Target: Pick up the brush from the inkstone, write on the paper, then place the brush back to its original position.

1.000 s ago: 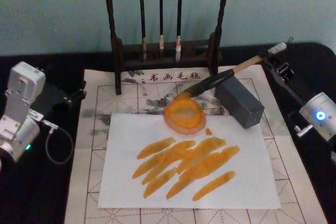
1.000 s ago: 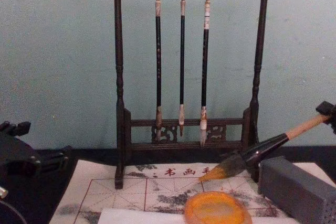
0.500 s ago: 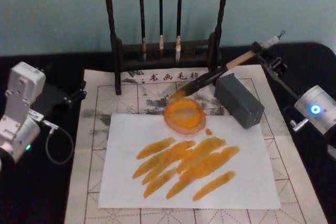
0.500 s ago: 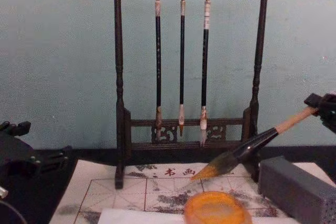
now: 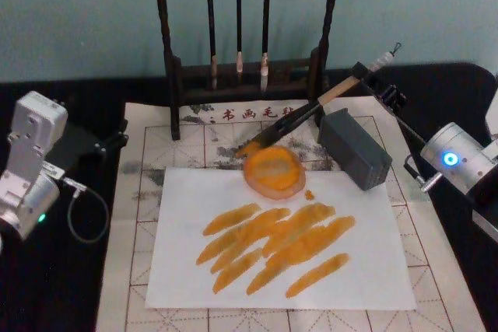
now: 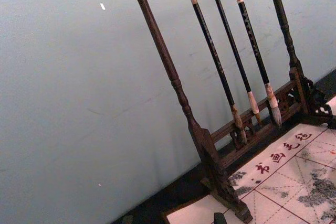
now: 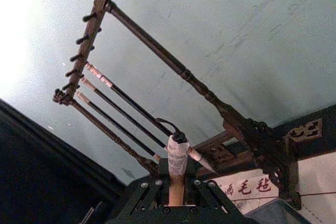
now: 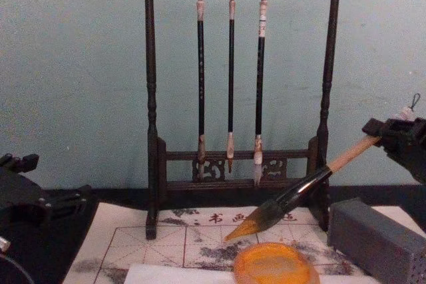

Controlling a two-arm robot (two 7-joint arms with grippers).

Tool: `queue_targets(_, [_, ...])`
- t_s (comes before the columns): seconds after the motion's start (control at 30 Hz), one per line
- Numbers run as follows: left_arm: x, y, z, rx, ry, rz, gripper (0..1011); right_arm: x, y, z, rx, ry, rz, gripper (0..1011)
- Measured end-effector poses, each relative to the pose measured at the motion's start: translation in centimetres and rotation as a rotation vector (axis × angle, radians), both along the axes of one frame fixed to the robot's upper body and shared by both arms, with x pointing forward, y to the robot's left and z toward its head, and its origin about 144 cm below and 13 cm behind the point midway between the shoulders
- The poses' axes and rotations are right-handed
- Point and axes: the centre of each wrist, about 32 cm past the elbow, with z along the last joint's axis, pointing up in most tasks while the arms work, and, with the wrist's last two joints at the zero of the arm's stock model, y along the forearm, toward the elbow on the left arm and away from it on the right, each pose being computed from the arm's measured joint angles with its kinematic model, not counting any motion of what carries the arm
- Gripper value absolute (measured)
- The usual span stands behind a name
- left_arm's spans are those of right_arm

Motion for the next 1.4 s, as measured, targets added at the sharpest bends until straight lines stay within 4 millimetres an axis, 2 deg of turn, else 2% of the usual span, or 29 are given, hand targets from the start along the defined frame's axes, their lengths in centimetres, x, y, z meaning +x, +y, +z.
queue_targets(0.97, [0.0, 0.0, 0.0, 0.0, 0.0, 0.0, 1001, 0.7, 2.6, 0.8, -0.102, -0.036, 0.1, 185])
queue_targets(1.4, [0.0, 0.0, 0.0, 0.0, 0.0, 0.0, 1001, 0.8, 2.7, 0.7, -0.106, -0.03, 0.105, 185])
